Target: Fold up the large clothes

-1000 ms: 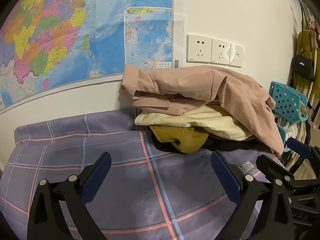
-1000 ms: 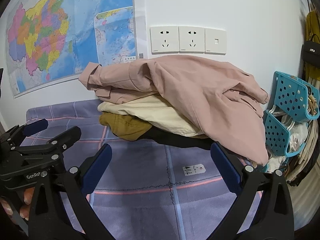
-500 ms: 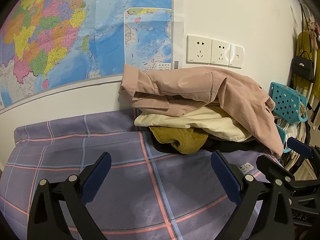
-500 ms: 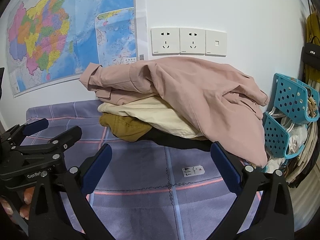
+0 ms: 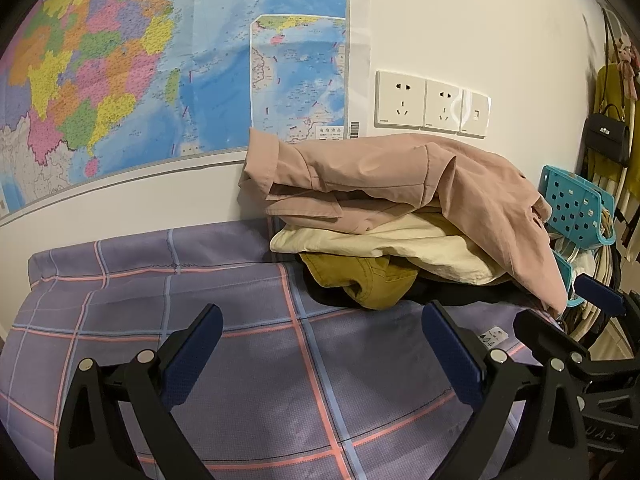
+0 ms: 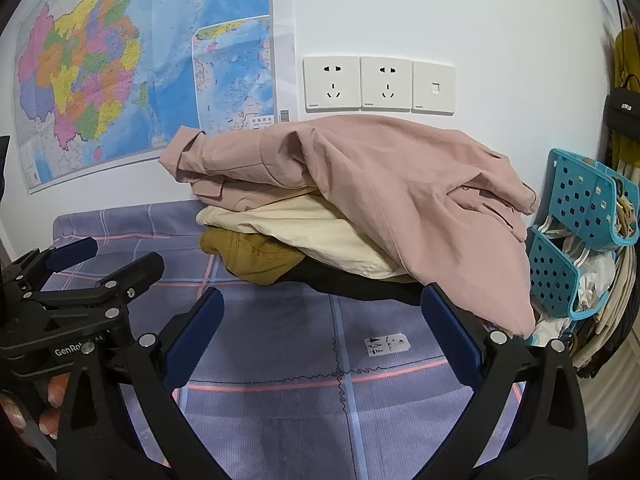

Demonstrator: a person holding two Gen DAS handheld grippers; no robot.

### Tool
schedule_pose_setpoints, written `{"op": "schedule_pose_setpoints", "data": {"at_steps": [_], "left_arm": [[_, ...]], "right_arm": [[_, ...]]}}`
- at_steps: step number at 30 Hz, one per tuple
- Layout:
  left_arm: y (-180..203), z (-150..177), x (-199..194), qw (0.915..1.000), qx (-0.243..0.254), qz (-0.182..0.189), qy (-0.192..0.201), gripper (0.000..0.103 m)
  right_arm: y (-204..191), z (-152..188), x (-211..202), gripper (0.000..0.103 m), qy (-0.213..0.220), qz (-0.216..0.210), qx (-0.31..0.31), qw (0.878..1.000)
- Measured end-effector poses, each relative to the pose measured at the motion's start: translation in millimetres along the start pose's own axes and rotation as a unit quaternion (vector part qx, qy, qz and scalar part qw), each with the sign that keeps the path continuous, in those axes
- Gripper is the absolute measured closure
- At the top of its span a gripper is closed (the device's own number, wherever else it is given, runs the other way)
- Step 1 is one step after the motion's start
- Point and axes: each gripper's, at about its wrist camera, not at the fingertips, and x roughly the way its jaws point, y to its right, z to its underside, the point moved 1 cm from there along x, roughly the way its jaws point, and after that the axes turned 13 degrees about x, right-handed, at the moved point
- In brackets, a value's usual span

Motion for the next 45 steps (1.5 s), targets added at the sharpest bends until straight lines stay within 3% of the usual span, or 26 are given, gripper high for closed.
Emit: {"op": "schedule_pose_setpoints", "data": {"at_steps": [23, 34, 38, 42, 45], "left_arm": [[-5.4, -3.3, 8.0, 1.0, -0.007, 0.001, -0.004, 0.007], [-21.3, -15.0, 33.4, 0.9997, -0.022, 0.005, -0.011, 0.007], [-34.8, -15.2, 49.6, 0.999, -0.035, -0.004, -0.026, 0.007], [-54.6, -9.2, 64.7, 0.9972, -0.053, -0.023, -0.046, 0.007], [-68.0, -5.1, 74.4, 0.9959, -0.057, -0.038, -0.058, 0.007]], "right_arm": [[-11.1, -10.6, 1.9, 0.006, 0.019, -0.004, -0.039, 0.999], [-29.5, -41.9, 20.7, 0.006, 0.039, -0.005, -0.104, 0.994], [-44.0, -54.5, 45.4, 0.006, 0.034, 0.005, -0.162, 0.986], [-65.1, -64.3, 85.3, 0.006, 0.037, 0.03, -0.245, 0.968], [-78.4, -71.7, 117.5, 0.009, 0.024, 0.023, -0.286, 0.958]]}}
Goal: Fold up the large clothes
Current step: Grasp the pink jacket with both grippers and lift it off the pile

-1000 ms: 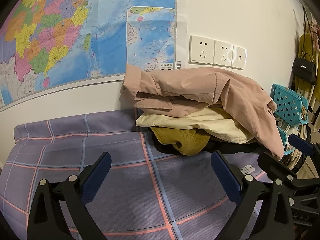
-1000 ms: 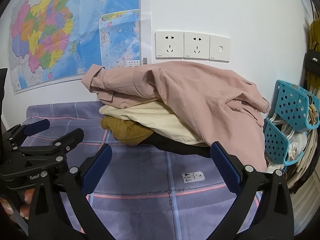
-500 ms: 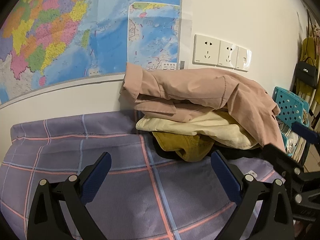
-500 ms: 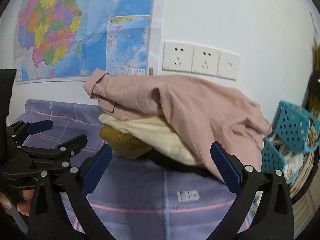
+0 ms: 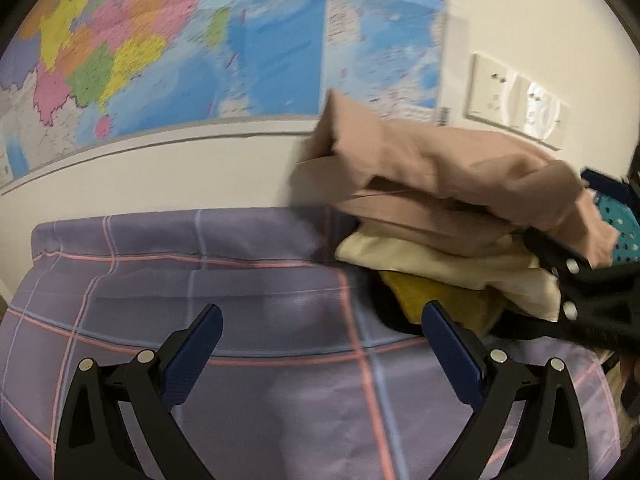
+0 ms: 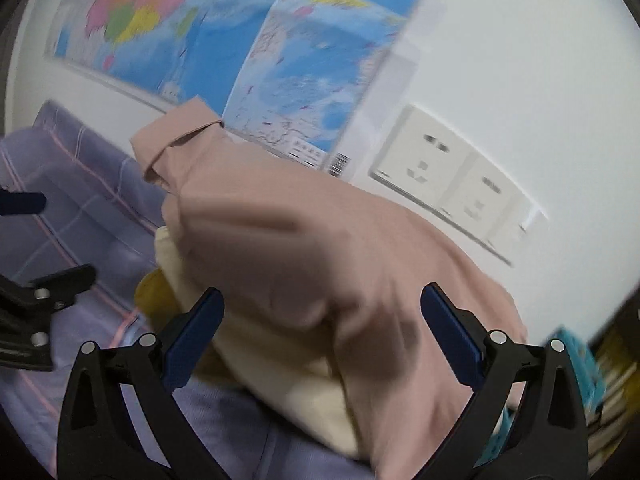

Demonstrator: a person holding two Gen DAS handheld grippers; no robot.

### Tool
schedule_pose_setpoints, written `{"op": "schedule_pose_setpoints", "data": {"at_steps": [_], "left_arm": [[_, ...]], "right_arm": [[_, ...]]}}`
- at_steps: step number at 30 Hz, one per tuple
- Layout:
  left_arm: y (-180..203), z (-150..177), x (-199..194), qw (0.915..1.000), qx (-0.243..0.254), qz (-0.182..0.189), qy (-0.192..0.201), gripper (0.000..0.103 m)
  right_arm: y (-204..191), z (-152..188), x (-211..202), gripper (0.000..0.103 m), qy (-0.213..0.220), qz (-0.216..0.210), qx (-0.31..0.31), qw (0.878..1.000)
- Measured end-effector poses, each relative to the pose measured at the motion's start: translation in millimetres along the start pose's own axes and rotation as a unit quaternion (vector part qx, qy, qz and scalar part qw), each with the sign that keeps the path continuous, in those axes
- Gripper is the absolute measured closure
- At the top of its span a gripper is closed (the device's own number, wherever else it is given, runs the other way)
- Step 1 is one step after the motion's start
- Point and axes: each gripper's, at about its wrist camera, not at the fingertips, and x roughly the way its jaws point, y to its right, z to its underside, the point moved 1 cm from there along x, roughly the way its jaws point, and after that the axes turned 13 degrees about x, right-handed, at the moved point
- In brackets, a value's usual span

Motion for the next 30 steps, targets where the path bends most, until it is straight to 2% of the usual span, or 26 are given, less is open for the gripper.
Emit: {"op": "schedule_pose_setpoints", "data": {"at_steps": [3, 4, 5, 7, 9, 12, 16, 20, 23, 26, 27, 28, 29, 30], "left_arm": [[-8.6, 0.4, 7.7, 1.0, 0.0, -0.007, -0.005, 0.007], [-10.8, -0.1, 10.3, 0.9999, 0.002, -0.009, -0.005, 0.007], [-12.6, -0.8, 13.2, 0.9999, 0.005, -0.008, -0.004, 0.007], [-14.9, -2.8, 17.7, 0.9999, 0.01, 0.004, 0.002, 0.007], [-18.5, -4.4, 20.5, 0.9982, 0.012, 0.054, 0.024, 0.007], [-19.6, -10.2, 27.8, 0.9931, 0.019, 0.107, 0.046, 0.007], [-11.3, -24.1, 34.6, 0.9867, 0.043, 0.135, 0.079, 0.007], [7.8, -36.4, 32.8, 0.9757, 0.084, 0.16, 0.124, 0.007], [31.0, -42.8, 30.4, 0.9601, 0.138, 0.178, 0.166, 0.007], [51.6, -49.8, 37.2, 0.9516, 0.165, 0.194, 0.172, 0.007], [63.7, -52.4, 40.5, 0.9501, 0.182, 0.185, 0.173, 0.016], [71.4, -55.2, 45.2, 0.9473, 0.196, 0.185, 0.174, 0.042], [78.9, -58.8, 50.2, 0.9448, 0.206, 0.189, 0.172, 0.061], [83.1, -63.5, 54.6, 0.9473, 0.206, 0.177, 0.169, 0.082]], "right_arm": [[-5.2, -10.1, 20.7, 0.035, -0.015, -0.01, -0.031, 0.999], [-4.4, -14.6, 23.9, 0.067, -0.023, -0.024, -0.035, 0.999], [-1.9, -19.7, 24.3, 0.08, -0.029, -0.034, -0.032, 0.999], [15.9, -36.4, 14.0, 0.085, -0.023, -0.054, -0.003, 0.998], [48.3, -59.7, -7.0, 0.087, -0.005, -0.079, 0.052, 0.996], [91.1, -86.6, -34.6, 0.089, 0.02, -0.096, 0.11, 0.989], [142.0, -113.8, -68.3, 0.089, 0.054, -0.103, 0.165, 0.979], [179.5, -132.6, -86.9, 0.09, 0.071, -0.108, 0.204, 0.97], [195.9, -135.1, -94.2, 0.09, 0.076, -0.123, 0.225, 0.964], [203.1, -136.6, -100.6, 0.09, 0.082, -0.122, 0.228, 0.962], [203.7, -136.4, -101.0, 0.09, 0.082, -0.126, 0.23, 0.961], [205.2, -135.5, -101.0, 0.09, 0.081, -0.131, 0.235, 0.96], [205.7, -135.6, -102.4, 0.09, 0.081, -0.13, 0.233, 0.96], [206.0, -135.1, -105.3, 0.09, 0.085, -0.123, 0.229, 0.962]]}}
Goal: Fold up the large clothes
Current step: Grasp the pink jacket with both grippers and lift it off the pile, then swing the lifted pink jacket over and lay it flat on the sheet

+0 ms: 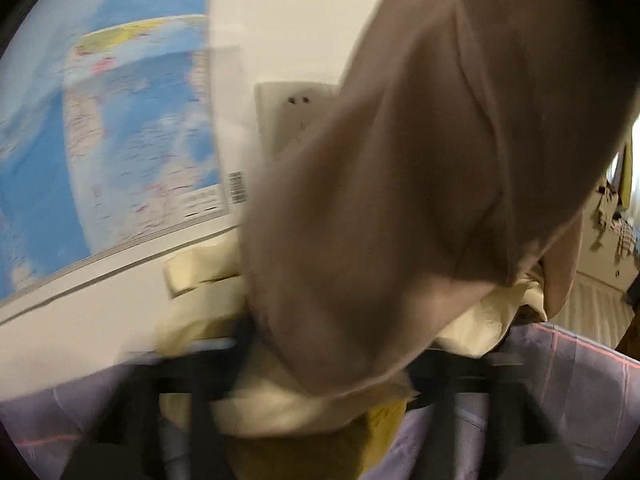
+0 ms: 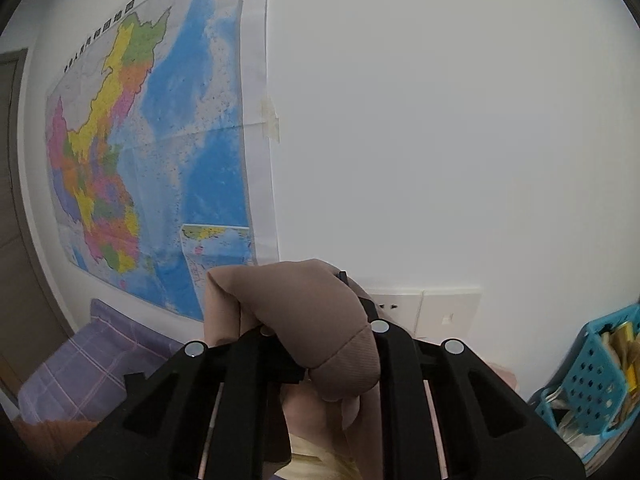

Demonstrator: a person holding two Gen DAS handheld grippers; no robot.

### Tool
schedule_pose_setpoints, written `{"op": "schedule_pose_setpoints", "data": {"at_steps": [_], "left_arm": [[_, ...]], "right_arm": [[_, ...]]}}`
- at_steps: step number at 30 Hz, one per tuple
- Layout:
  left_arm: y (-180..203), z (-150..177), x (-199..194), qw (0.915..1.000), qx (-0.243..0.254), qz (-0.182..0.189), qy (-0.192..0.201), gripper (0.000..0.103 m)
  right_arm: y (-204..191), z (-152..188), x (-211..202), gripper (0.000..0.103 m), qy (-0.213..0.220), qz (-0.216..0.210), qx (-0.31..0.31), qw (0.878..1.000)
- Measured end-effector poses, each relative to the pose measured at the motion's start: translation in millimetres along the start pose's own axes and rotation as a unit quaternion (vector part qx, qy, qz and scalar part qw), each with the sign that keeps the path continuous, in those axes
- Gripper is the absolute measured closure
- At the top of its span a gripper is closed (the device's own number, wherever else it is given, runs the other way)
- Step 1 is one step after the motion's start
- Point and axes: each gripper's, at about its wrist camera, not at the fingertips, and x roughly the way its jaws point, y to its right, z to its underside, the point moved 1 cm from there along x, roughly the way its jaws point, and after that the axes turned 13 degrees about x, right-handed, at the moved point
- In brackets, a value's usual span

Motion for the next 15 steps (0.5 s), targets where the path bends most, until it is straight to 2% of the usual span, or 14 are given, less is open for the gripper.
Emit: {"op": "schedule_pose_setpoints", "data": {"at_steps": [1, 4, 8, 11, 15], "left_arm": [[-0.9, -3.6, 2.0, 0.9999, -0.001, -0.013, -0.001, 0.091], [-12.2, -21.5, -13.4, 0.9992, -0.021, -0.016, 0.029, 0.095], [-30.3, -65.3, -62.8, 0.9943, -0.043, -0.012, 0.097, 0.095], [-47.1, -101.9, -111.1, 0.9853, -0.065, 0.008, 0.158, 0.095], [-60.4, -138.0, -189.1, 0.9731, -0.068, -0.02, 0.219, 0.094]], "right_arm": [[0.8, -0.6, -3.4, 0.091, 0.001, -0.002, 0.002, 1.0], [3.3, -8.9, -27.1, 0.092, 0.019, 0.0, 0.003, 1.0], [-4.8, -32.3, -85.1, 0.092, 0.067, -0.006, -0.003, 0.998], [-23.1, -54.3, -145.0, 0.092, 0.117, -0.02, -0.013, 0.993], [-52.3, -72.8, -222.7, 0.092, 0.17, -0.05, -0.03, 0.984]]}}
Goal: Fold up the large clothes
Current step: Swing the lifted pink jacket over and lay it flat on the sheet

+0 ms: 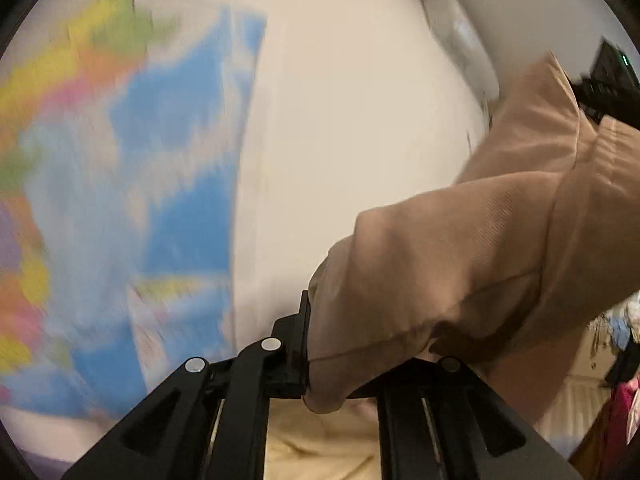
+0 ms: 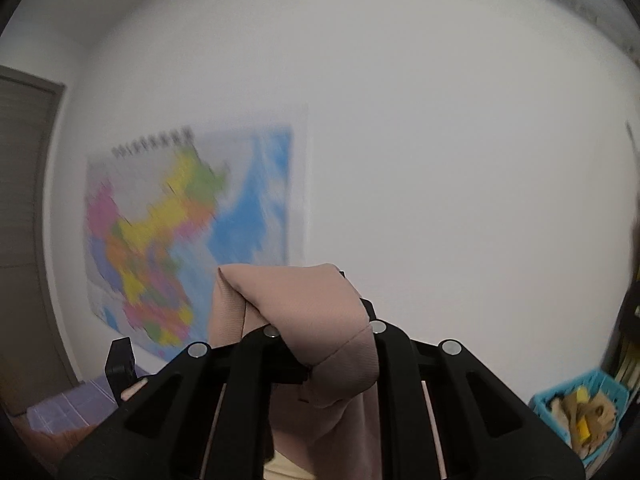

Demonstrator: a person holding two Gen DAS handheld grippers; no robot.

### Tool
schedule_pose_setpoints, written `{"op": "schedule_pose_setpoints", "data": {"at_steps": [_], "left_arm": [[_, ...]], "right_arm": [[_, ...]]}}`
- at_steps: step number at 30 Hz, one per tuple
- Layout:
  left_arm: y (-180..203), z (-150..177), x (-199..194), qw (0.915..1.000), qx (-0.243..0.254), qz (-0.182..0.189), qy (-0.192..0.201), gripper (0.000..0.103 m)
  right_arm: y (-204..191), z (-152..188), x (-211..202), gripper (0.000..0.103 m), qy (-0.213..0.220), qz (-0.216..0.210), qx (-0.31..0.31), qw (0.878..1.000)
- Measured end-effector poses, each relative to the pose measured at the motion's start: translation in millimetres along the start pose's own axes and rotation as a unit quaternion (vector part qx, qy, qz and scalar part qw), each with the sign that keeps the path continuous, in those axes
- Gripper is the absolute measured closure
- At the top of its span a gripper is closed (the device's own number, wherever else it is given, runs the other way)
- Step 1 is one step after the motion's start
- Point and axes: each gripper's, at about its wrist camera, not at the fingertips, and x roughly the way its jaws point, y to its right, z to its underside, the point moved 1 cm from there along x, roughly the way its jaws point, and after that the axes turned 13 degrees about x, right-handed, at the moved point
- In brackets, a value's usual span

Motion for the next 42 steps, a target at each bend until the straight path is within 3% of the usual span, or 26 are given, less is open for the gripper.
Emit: {"op": "schedule_pose_setpoints", "data": {"at_steps": [5, 9, 13, 17, 20, 24, 28, 29, 31, 33, 34, 35, 38, 40, 42], "left_arm": [[-21.9, -50.4, -77.6, 0.999, -0.019, -0.029, 0.029, 0.093], [-27.7, -78.8, -156.4, 0.9969, -0.017, -0.069, 0.033, 0.093], [-19.3, -97.2, -249.5, 0.991, 0.028, -0.129, 0.024, 0.092], [0.4, -91.0, -327.4, 0.9799, 0.07, -0.184, -0.032, 0.092], [-6.7, -76.1, -341.8, 0.97, 0.078, -0.213, -0.087, 0.092], [-54.9, -27.2, -315.7, 0.958, 0.015, -0.216, -0.188, 0.092], [-132.3, 67.9, -247.4, 0.9253, -0.066, -0.214, -0.306, 0.091], [-153.9, 104.0, -222.1, 0.9106, -0.078, -0.214, -0.345, 0.091], [-176.4, 165.1, -196.2, 0.8857, -0.112, -0.213, -0.397, 0.091], [-200.9, 236.6, -163.2, 0.851, -0.15, -0.208, -0.458, 0.091], [-206.0, 256.2, -155.2, 0.8441, -0.156, -0.203, -0.471, 0.091], [-215.2, 284.9, -144.3, 0.8283, -0.168, -0.206, -0.493, 0.091], [-233.6, 322.1, -131.1, 0.8104, -0.203, -0.193, -0.514, 0.09], [-243.5, 328.0, -129.8, 0.8117, -0.212, -0.178, -0.515, 0.083], [-248.0, 323.9, -131.0, 0.8175, -0.2, -0.173, -0.512, 0.072]], "right_arm": [[-35.9, -17.0, -60.7, 0.092, 0.019, -0.04, -0.002, 0.999], [-58.0, -2.0, -88.6, 0.092, 0.004, -0.089, 0.005, 0.996], [-78.7, 24.4, -110.7, 0.092, -0.023, -0.161, 0.037, 0.986], [-100.6, 68.5, -110.0, 0.092, -0.071, -0.21, 0.064, 0.973], [-114.3, 104.6, -89.5, 0.091, -0.118, -0.235, 0.081, 0.961], [-113.6, 165.1, 6.0, 0.09, -0.221, -0.237, 0.145, 0.935], [-96.8, 254.6, 133.5, 0.09, -0.347, -0.186, 0.217, 0.893], [-93.3, 286.3, 166.3, 0.09, -0.387, -0.171, 0.225, 0.877], [-87.8, 341.8, 211.4, 0.09, -0.443, -0.122, 0.228, 0.858], [-85.9, 402.4, 248.0, 0.09, -0.497, -0.084, 0.22, 0.835], [-82.2, 425.6, 259.7, 0.09, -0.515, -0.068, 0.228, 0.824], [-82.3, 447.7, 272.3, 0.09, -0.532, -0.062, 0.224, 0.814], [-76.6, 464.9, 285.6, 0.088, -0.541, -0.032, 0.22, 0.811], [-77.3, 460.1, 283.8, 0.081, -0.54, -0.026, 0.205, 0.816], [-87.1, 446.8, 275.1, 0.07, -0.534, -0.024, 0.151, 0.832]]}}
